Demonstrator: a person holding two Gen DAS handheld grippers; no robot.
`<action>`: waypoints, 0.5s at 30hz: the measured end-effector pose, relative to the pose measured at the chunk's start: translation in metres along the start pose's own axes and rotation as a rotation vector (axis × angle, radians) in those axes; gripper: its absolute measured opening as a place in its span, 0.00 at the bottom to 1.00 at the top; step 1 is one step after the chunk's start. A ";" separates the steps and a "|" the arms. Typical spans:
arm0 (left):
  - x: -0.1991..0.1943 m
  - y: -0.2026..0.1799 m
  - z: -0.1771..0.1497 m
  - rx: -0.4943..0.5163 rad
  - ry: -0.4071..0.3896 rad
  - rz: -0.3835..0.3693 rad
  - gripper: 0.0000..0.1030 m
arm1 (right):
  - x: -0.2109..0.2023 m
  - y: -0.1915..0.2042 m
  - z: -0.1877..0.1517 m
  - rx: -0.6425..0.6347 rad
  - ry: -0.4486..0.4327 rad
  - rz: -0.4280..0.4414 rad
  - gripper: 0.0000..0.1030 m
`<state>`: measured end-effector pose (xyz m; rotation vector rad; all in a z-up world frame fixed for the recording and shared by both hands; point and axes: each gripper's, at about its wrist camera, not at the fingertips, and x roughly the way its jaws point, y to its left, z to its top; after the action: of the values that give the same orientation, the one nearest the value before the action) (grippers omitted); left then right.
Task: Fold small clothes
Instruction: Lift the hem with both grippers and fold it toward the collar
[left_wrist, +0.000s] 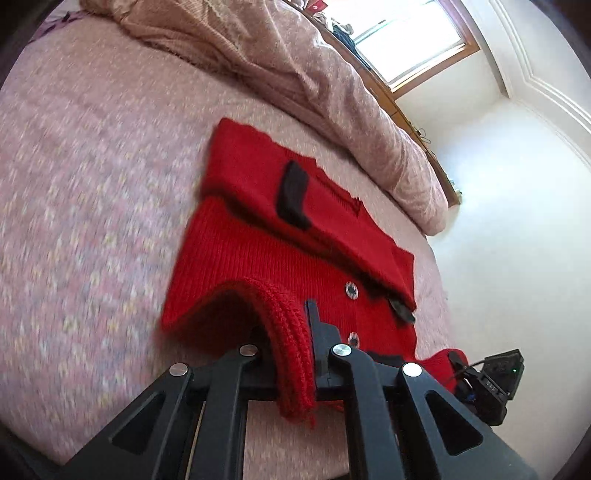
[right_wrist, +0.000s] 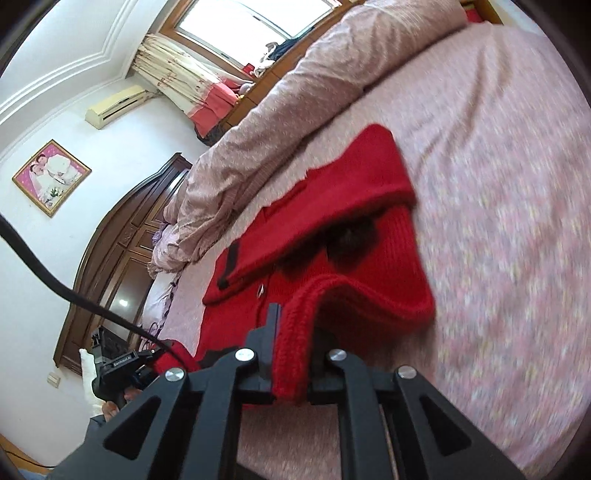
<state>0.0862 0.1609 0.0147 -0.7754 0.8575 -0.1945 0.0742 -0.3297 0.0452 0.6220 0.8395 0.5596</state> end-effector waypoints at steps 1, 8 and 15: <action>0.003 -0.001 0.006 0.005 -0.006 0.004 0.03 | 0.000 0.000 0.004 -0.008 -0.003 -0.005 0.09; 0.017 -0.006 0.036 0.026 -0.054 0.054 0.03 | 0.014 -0.005 0.040 -0.041 -0.030 -0.066 0.09; 0.037 -0.007 0.070 0.040 -0.088 0.107 0.03 | 0.044 -0.008 0.072 -0.128 -0.025 -0.161 0.09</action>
<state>0.1631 0.1772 0.0254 -0.6940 0.8074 -0.0817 0.1581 -0.3254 0.0543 0.4395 0.8153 0.4539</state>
